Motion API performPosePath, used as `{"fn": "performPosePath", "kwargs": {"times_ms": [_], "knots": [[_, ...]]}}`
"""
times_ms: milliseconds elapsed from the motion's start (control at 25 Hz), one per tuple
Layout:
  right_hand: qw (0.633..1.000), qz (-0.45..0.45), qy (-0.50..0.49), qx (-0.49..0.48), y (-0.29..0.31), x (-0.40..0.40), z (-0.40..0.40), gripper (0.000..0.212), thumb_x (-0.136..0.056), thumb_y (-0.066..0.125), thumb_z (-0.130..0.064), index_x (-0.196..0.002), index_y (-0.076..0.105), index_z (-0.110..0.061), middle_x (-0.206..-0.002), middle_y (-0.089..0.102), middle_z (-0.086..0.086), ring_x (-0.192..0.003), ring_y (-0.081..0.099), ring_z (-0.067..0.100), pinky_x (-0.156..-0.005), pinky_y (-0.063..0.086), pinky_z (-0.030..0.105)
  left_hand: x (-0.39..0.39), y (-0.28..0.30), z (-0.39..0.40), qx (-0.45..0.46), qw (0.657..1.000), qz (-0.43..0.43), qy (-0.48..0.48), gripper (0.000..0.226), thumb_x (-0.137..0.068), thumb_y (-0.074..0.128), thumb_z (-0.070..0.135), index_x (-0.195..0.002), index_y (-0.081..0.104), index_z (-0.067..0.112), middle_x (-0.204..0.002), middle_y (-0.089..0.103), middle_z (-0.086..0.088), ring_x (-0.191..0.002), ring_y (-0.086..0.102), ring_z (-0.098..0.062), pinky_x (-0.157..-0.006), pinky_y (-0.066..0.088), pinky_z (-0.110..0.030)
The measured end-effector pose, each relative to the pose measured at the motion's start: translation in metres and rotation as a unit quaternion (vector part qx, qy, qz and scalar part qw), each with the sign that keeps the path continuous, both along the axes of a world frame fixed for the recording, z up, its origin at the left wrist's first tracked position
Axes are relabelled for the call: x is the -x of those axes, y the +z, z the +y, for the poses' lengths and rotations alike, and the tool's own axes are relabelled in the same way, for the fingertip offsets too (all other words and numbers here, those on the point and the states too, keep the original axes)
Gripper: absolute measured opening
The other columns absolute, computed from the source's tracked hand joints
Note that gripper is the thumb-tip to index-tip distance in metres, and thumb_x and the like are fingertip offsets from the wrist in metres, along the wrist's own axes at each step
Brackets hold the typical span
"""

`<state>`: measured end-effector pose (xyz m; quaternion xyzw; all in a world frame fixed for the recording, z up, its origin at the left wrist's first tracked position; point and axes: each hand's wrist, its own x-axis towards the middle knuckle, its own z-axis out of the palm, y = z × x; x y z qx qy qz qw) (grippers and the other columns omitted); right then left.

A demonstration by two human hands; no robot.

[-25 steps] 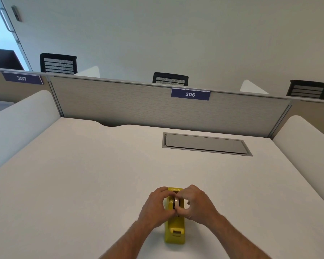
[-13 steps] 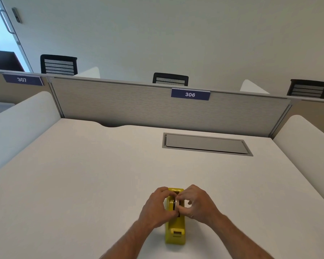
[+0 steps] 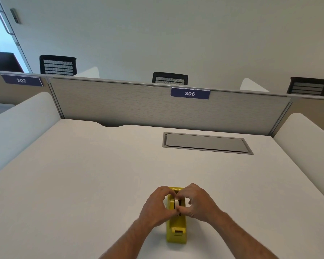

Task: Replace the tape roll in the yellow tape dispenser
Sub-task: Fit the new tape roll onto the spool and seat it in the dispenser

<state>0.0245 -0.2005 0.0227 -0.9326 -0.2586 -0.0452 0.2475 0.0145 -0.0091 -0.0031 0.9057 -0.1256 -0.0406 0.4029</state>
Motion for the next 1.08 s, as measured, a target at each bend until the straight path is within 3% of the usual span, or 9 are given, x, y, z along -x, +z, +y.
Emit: {"fn": "performPosePath", "kwargs": {"times_ms": [280, 640, 840, 1080], "knots": [[0.999, -0.031, 0.002, -0.009, 0.0003, 0.0003, 0.0022, 0.012, -0.079, 0.067, -0.034, -0.083, 0.077, -0.028, -0.078, 0.073, -0.018, -0.073, 0.050, 0.004, -0.061, 0.050, 0.028, 0.0004, -0.0008, -0.0006, -0.003, 1.000, 0.002, 0.006, 0.050, -0.066, 0.076, 0.055, -0.111, 0.057, 0.042, -0.121, 0.049, 0.026, -0.110, 0.050, -0.002, -0.093, 0.050, -0.025], [1.000, -0.031, 0.002, -0.001, 0.0021, -0.0011, 0.0032, 0.012, -0.081, 0.065, -0.034, -0.080, 0.077, -0.029, -0.076, 0.073, -0.018, -0.072, 0.050, 0.003, -0.058, 0.048, 0.024, -0.0009, -0.0004, -0.0012, -0.002, 1.000, 0.008, 0.011, 0.050, -0.061, 0.078, 0.055, -0.105, 0.056, 0.044, -0.119, 0.049, 0.028, -0.107, 0.050, 0.000, -0.092, 0.052, -0.027], [1.000, -0.006, -0.006, -0.009, 0.0023, -0.0055, 0.0025, 0.014, -0.082, 0.066, -0.036, -0.086, 0.077, -0.028, -0.085, 0.075, -0.017, -0.080, 0.055, 0.003, -0.067, 0.051, 0.027, -0.0023, -0.0022, -0.0001, -0.002, 1.000, 0.009, 0.011, 0.053, -0.061, 0.079, 0.053, -0.107, 0.056, 0.044, -0.119, 0.048, 0.028, -0.106, 0.050, 0.000, -0.092, 0.052, -0.027], [1.000, 0.011, -0.005, -0.006, 0.0010, -0.0030, 0.0012, 0.030, -0.072, 0.067, -0.045, -0.097, 0.074, -0.030, -0.092, 0.072, -0.017, -0.089, 0.053, 0.005, -0.064, 0.051, 0.022, -0.0030, -0.0034, -0.0003, 0.011, 1.000, 0.006, 0.009, 0.055, -0.062, 0.077, 0.058, -0.110, 0.058, 0.041, -0.122, 0.053, 0.024, -0.109, 0.051, -0.001, -0.093, 0.052, -0.027]]}}
